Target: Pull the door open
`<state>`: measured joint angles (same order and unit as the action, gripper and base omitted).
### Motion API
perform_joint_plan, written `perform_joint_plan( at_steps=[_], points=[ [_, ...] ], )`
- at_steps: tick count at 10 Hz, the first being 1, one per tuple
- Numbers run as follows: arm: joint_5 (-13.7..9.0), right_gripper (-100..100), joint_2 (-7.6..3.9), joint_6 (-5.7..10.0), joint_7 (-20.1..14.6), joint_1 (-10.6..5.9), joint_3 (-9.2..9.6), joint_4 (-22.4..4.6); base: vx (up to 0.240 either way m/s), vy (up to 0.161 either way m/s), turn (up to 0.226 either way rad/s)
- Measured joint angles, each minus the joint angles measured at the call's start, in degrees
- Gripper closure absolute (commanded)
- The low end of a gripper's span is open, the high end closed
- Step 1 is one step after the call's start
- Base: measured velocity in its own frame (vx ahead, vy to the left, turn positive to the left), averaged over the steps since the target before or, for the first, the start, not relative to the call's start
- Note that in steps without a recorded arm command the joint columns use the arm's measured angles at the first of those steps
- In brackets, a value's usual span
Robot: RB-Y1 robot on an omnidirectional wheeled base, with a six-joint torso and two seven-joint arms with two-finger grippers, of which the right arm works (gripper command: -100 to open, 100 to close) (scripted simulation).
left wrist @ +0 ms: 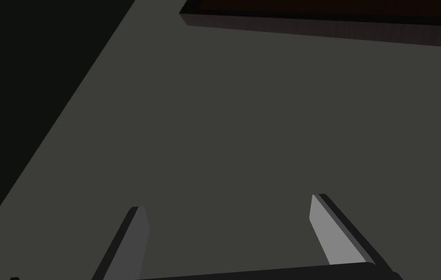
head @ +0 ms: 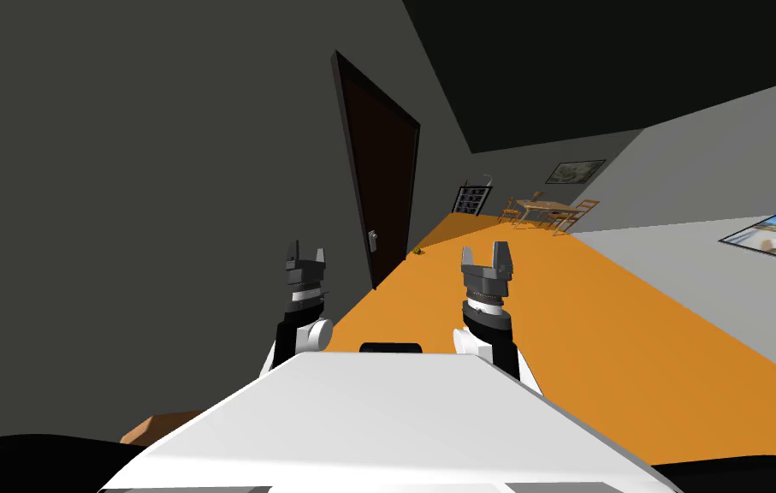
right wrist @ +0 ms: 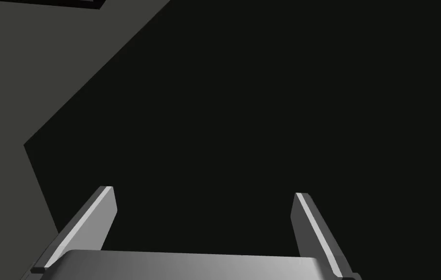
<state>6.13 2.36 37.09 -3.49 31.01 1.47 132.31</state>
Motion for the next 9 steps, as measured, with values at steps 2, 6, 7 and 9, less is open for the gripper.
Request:
perform_joint_plan(
  at_steps=[2,6,7,9],
  points=[
    [1.08,-100,-0.74,-0.01,1.38,-1.24,0.14,-2.37,0.082,-0.013,0.045],
    [3.07,-100,-1.68,-0.24,4.05,-4.33,0.30,-7.08,0.070,-0.013,0.036],
    [3.56,-100,-1.99,-0.19,4.73,-5.05,0.25,-8.43,0.051,-0.032,0.044],
    [4.93,-100,-2.54,-0.93,6.36,-6.78,0.48,-10.63,0.083,-0.020,0.053]
  ],
)
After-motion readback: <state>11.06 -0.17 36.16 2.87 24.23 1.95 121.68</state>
